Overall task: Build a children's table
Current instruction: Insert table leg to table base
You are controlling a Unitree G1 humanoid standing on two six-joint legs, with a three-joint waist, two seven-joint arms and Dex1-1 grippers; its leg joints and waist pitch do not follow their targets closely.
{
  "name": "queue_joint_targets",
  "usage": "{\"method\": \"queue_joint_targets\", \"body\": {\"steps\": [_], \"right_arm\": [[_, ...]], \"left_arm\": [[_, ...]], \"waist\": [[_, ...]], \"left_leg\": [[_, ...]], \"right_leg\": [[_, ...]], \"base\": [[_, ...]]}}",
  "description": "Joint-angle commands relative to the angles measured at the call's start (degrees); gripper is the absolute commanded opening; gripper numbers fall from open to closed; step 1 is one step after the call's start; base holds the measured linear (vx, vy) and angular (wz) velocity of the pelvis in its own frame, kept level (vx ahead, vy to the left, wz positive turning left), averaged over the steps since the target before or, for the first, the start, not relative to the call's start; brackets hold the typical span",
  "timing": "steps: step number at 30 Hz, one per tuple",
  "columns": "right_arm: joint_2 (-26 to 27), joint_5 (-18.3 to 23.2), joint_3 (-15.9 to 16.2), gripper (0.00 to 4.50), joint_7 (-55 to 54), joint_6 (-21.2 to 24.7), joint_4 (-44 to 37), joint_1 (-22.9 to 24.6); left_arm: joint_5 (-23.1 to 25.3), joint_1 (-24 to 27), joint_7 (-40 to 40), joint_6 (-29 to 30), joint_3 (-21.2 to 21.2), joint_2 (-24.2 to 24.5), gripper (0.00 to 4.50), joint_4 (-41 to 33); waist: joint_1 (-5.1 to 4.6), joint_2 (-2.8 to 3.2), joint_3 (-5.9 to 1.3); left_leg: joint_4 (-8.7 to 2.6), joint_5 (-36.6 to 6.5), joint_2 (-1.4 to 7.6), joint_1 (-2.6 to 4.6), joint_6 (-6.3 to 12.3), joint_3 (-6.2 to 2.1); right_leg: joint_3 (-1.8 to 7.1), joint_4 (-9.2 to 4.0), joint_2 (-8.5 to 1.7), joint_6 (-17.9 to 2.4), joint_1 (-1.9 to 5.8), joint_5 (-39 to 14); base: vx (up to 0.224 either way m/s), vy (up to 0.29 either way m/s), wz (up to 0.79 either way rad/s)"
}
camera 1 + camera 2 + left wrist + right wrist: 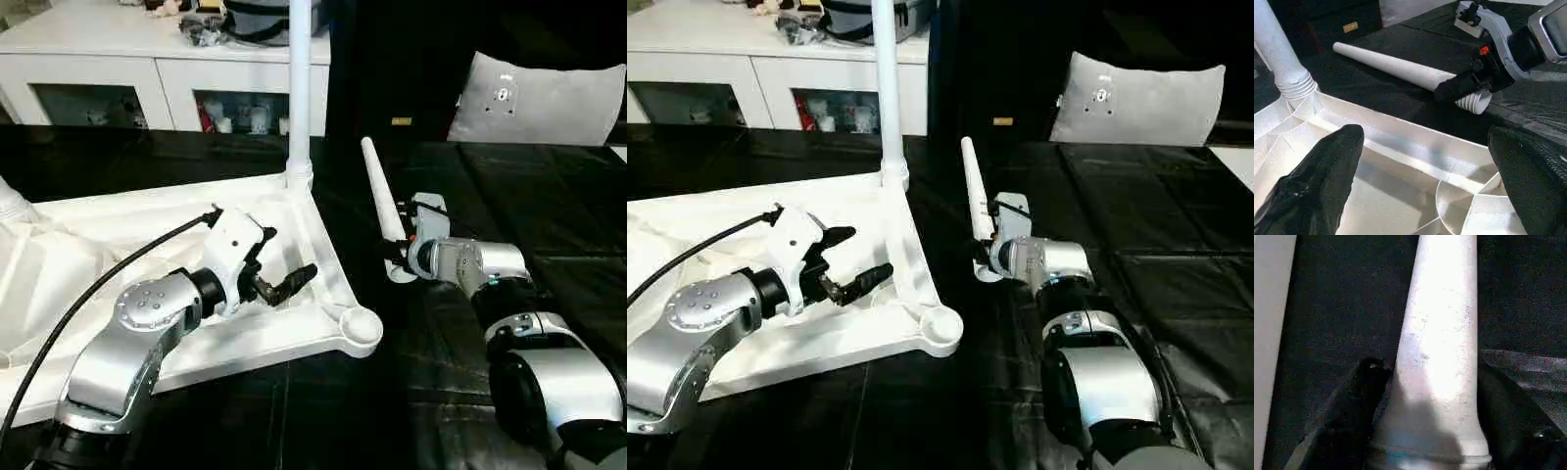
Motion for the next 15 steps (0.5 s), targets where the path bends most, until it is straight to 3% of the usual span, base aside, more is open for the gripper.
{"method": "queue_joint_targets", "body": {"steps": [1, 9, 15], "right_arm": [[-0.1, -0.8, 0.1, 2.65, -0.3, 1.1, 1.6, 1.9], [0.2, -0.7, -0.3, 2.63, -0.5, -0.3, 1.3, 2.4], [0.4, -0.3, -0.7, 2.63, 0.2, -4.2, -0.9, 4.3]], "left_arm": [[-0.3, -0.5, -0.3, 0.2, -0.4, 0.5, 4.5, 0.0], [0.0, -0.4, 0.0, 0.0, -0.6, 0.4, 4.5, 0.3], [0.2, -0.3, 0.2, -0.2, -0.7, 0.4, 4.5, 0.4]], "waist": [[0.09, 0.65, -3.14], [0.04, 0.69, -3.03], [0.07, 0.61, -3.0]], "left_leg": [[-4.87, -8.2, 2.79, -0.81, -0.6, -0.46], [-4.97, -9.0, 2.8, -0.74, -0.62, -0.44], [-5.06, -9.0, 2.85, -0.84, -0.54, -0.44]], "right_leg": [[3.12, -4.56, -4.83, -11.9, 2.99, -14.1], [3.14, -4.79, -4.82, -11.2, 2.77, -16.1], [3.16, -4.9, -4.84, -10.7, 2.77, -16.2]], "base": [[0.0, 0.0, 0.0], [0.0, 0.0, 0.0], [0.0, 0.0, 0.0]]}}
